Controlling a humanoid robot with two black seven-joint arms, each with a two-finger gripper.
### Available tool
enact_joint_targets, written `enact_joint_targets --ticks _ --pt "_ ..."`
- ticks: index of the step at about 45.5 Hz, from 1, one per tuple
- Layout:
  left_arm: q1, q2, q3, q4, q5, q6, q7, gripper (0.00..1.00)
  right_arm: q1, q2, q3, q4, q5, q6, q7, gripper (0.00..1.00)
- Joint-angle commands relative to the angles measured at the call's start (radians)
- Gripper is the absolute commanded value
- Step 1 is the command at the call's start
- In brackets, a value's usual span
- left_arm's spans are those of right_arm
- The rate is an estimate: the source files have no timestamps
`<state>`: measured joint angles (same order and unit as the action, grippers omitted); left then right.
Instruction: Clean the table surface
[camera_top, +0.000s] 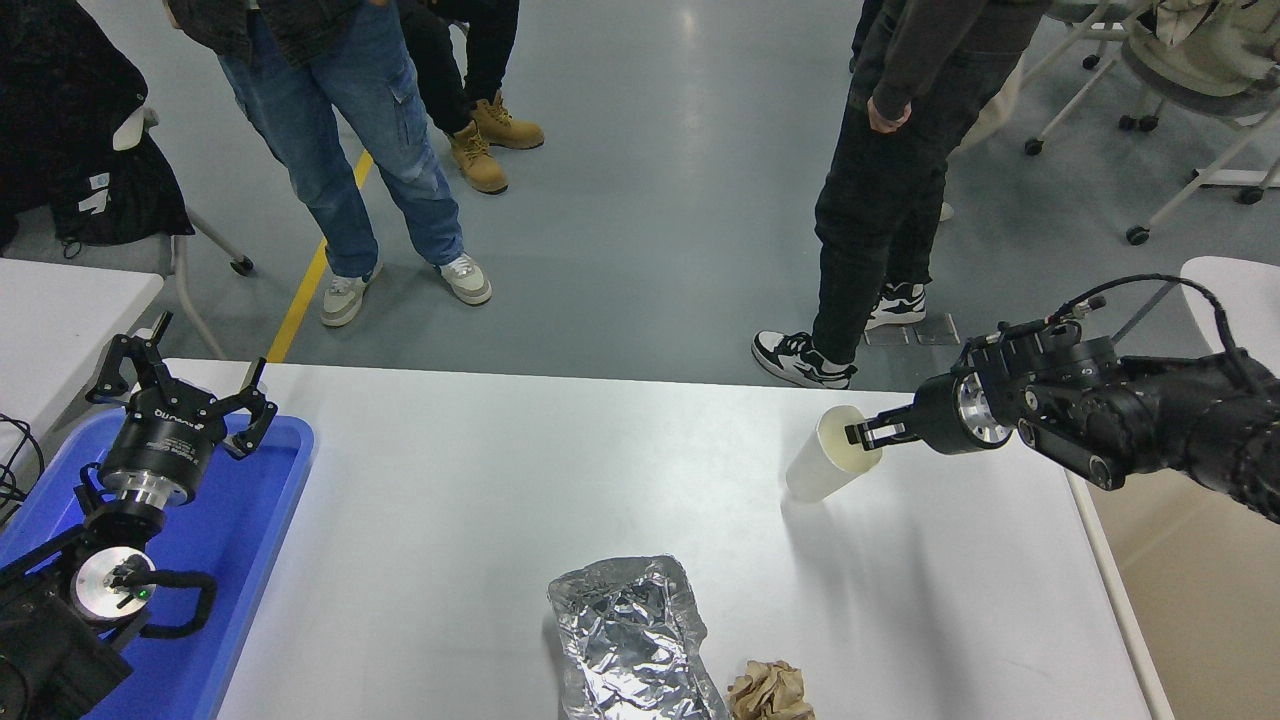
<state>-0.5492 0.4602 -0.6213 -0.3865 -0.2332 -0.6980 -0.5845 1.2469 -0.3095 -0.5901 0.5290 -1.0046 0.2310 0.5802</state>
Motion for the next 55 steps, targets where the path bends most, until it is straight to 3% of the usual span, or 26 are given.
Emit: enact_joint_targets --ticks 1,36,45,55 --pt "0.0 0.0 0.0 0.0 0.0 0.0 0.0 1.0 0.046 -0.066 0.012 0.006 0.089 0.027 0.064 0.0" --pt "0.0 0.0 0.0 0.0 0.0 0.0 0.0 1.0 0.275 -0.365 0.021 0.112 0.144 0.237 0.104 0.0" --pt "0.0 0.0 0.0 0.0 0.0 0.0 0.0 1.0 0.255 -0.381 0.02 0.063 0.141 0.235 0.102 0.0" --pt "0.0 0.0 0.0 0.0 0.0 0.0 0.0 1.0 0.14 -0.468 0.038 -0.098 0.146 0.235 0.104 0.0"
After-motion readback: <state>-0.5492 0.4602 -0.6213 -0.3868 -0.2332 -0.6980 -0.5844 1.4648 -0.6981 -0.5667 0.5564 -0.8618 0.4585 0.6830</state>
